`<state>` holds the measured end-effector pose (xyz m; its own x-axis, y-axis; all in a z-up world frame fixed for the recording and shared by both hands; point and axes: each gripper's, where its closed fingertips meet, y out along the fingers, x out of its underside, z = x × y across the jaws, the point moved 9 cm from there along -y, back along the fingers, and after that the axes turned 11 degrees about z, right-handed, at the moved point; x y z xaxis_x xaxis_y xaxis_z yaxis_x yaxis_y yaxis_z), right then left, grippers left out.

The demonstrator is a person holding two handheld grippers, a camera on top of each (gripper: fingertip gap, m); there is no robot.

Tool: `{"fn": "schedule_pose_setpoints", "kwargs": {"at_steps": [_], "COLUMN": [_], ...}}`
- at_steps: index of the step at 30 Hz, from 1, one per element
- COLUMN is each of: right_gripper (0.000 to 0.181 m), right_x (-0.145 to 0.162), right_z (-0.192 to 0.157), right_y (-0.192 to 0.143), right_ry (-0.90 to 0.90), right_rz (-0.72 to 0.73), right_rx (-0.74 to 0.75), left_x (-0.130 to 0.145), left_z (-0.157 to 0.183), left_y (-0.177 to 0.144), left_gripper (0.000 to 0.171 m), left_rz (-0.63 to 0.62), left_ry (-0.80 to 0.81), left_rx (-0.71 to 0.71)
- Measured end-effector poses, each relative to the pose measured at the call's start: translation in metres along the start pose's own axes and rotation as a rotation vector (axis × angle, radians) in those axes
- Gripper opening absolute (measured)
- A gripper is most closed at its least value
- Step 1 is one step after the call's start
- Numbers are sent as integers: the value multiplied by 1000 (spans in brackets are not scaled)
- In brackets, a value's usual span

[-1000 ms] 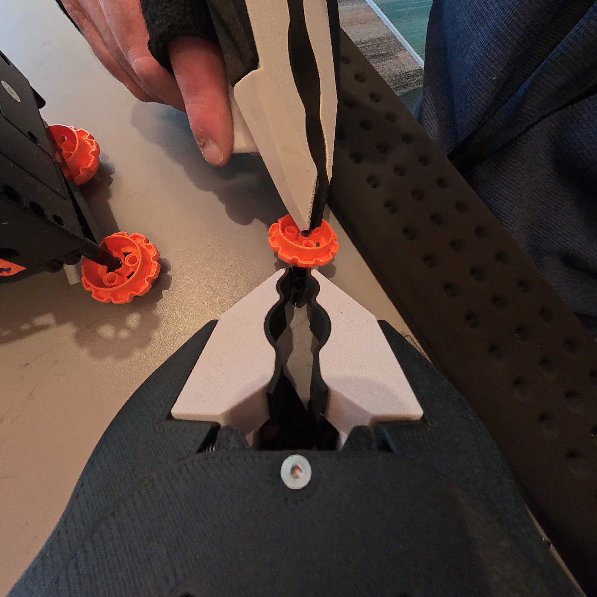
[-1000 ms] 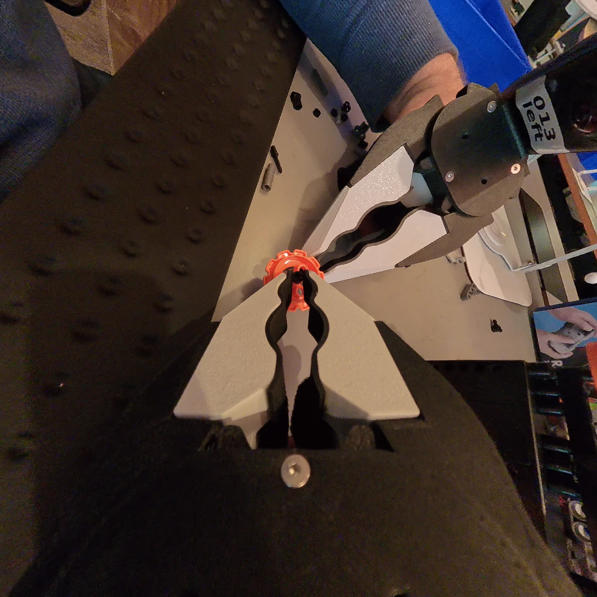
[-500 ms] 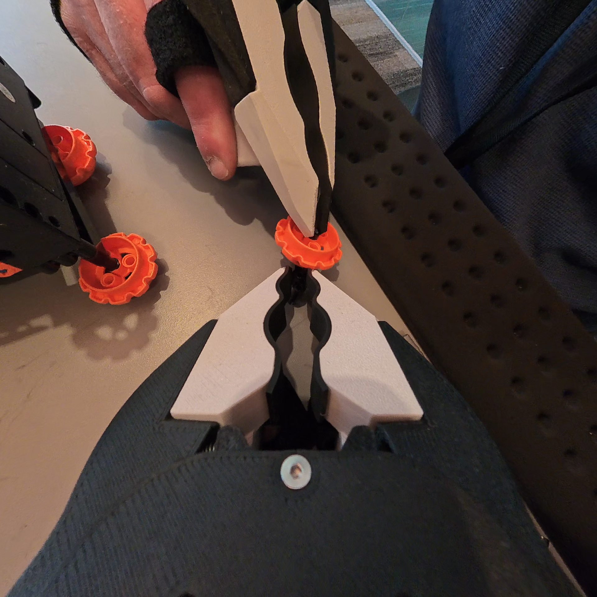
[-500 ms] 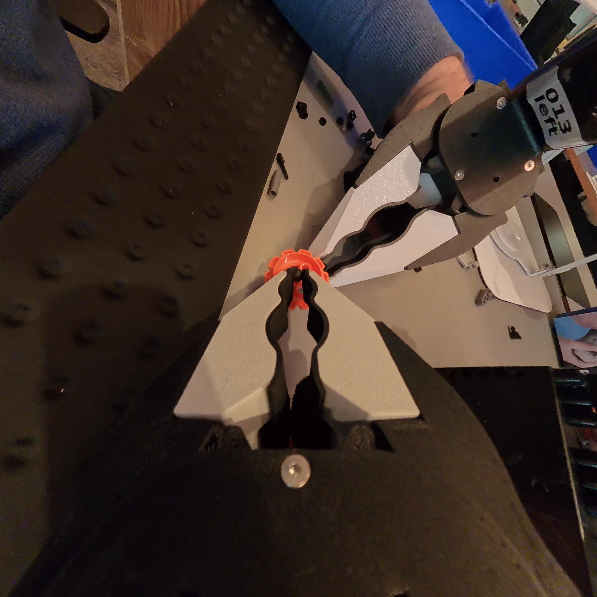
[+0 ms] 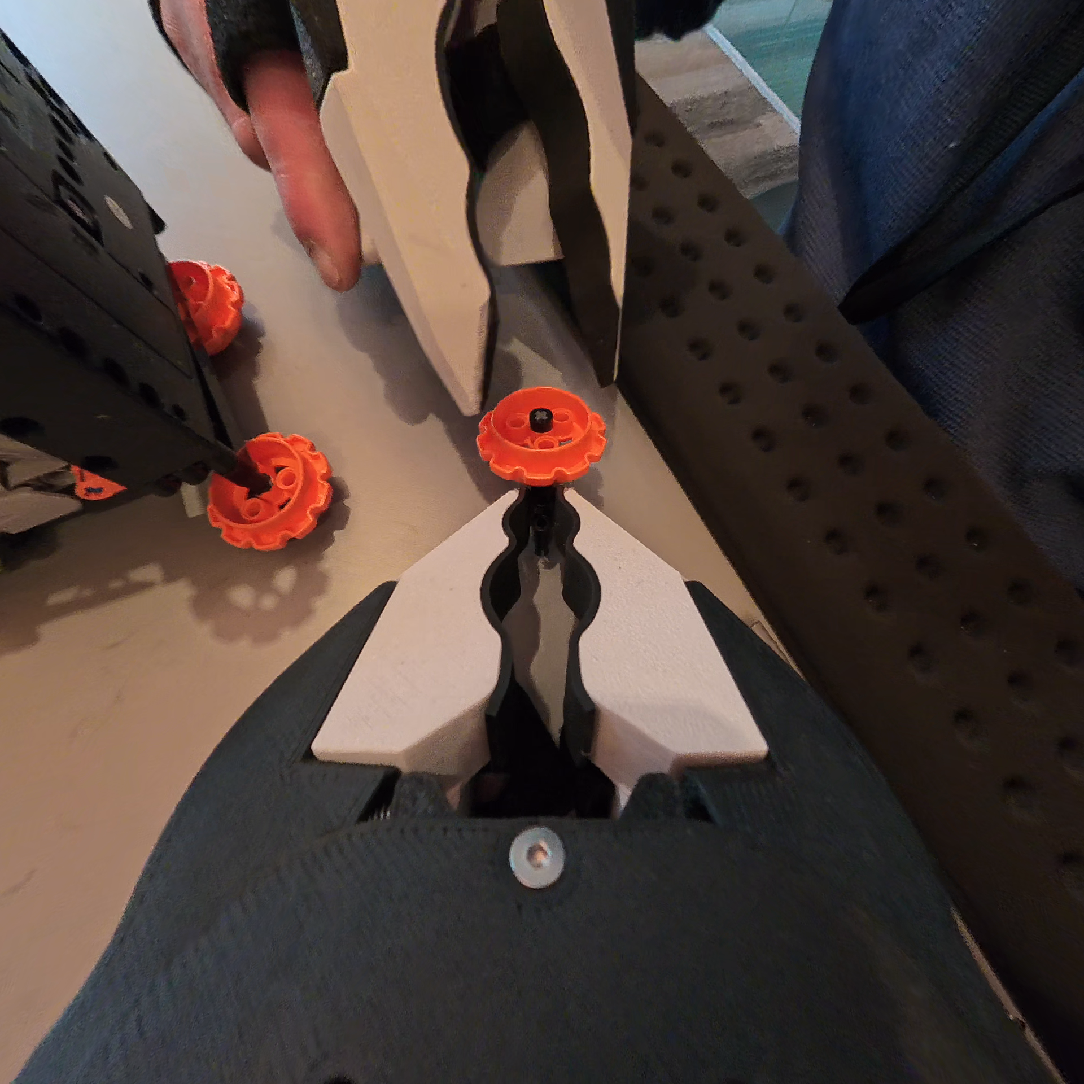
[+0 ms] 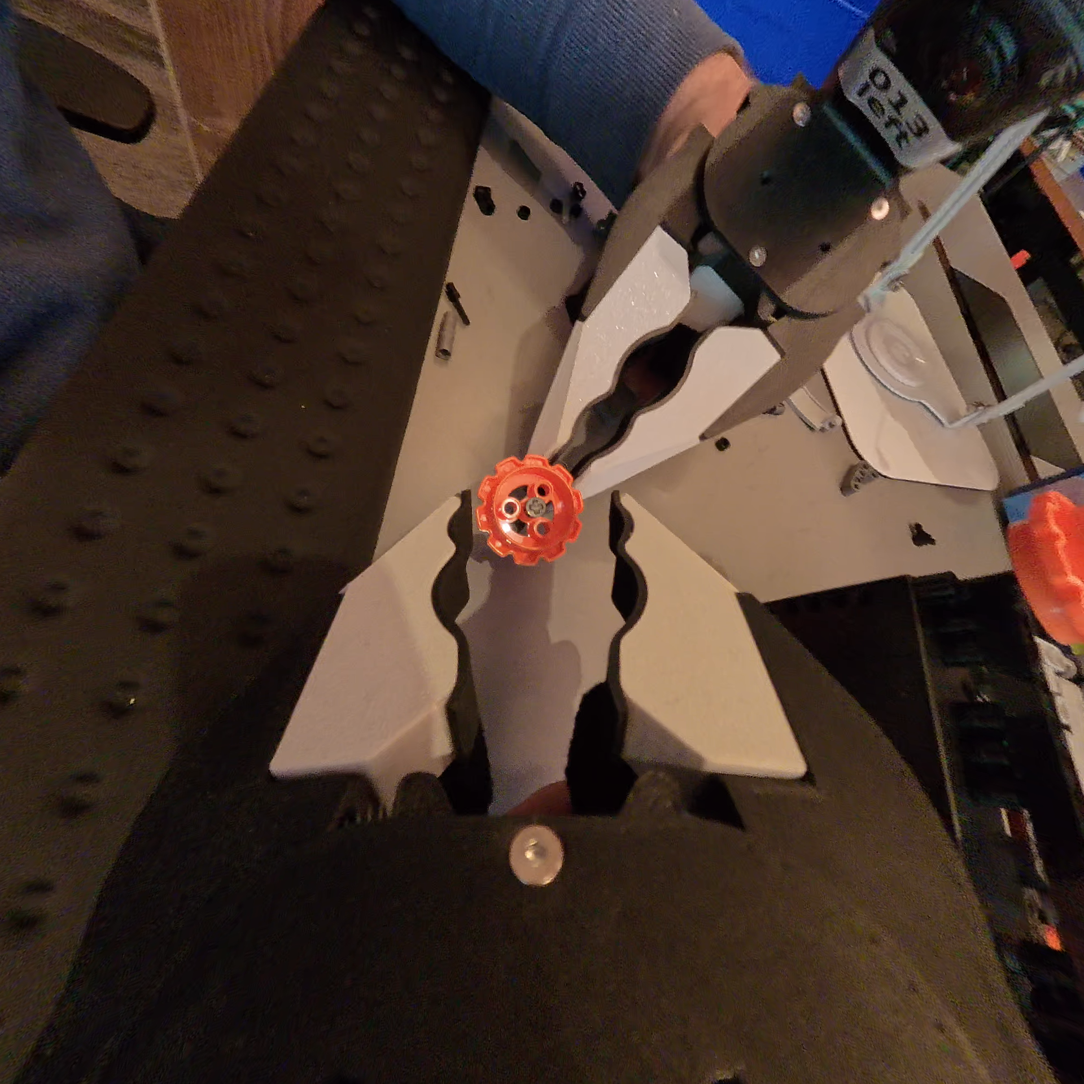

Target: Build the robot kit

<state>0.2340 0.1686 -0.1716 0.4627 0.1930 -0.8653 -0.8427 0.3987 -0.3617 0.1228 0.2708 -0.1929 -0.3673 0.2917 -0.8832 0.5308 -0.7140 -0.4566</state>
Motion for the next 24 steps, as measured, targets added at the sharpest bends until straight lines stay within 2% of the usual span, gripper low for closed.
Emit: {"fn": "schedule_pose_setpoints", "kwargs": {"at_steps": [4, 8, 10, 13, 17, 20, 24], "right_gripper": [49, 49, 59, 48, 48, 37, 36], "right_x": [-5, -20, -30, -46, -64, -68, -63], "right_z": [3, 11, 17, 32, 55, 72, 89], "right_y": [-7, -26, -35, -51, -74, -88, -99], "right_ry": [-5, -10, -37, -118, -167, -202, -246], "right_rz": [5, 62, 82, 93, 86, 72, 54], "right_rx": [34, 102, 159, 282, 408, 474, 520], "left_x": [-17, -47, -66, -93, -124, -137, -142], "left_z": [2, 6, 3, -4, -22, -38, -59], "left_y": [-8, -23, -30, -35, -42, -45, -48], "left_gripper": [7, 8, 8, 7, 7, 7, 7], "left_rz": [58, 171, 229, 285, 369, 416, 443], "left_ry": [26, 53, 58, 66, 31, -32, -62], "left_rx": [-53, -123, -180, -240, -294, -295, -319]}}
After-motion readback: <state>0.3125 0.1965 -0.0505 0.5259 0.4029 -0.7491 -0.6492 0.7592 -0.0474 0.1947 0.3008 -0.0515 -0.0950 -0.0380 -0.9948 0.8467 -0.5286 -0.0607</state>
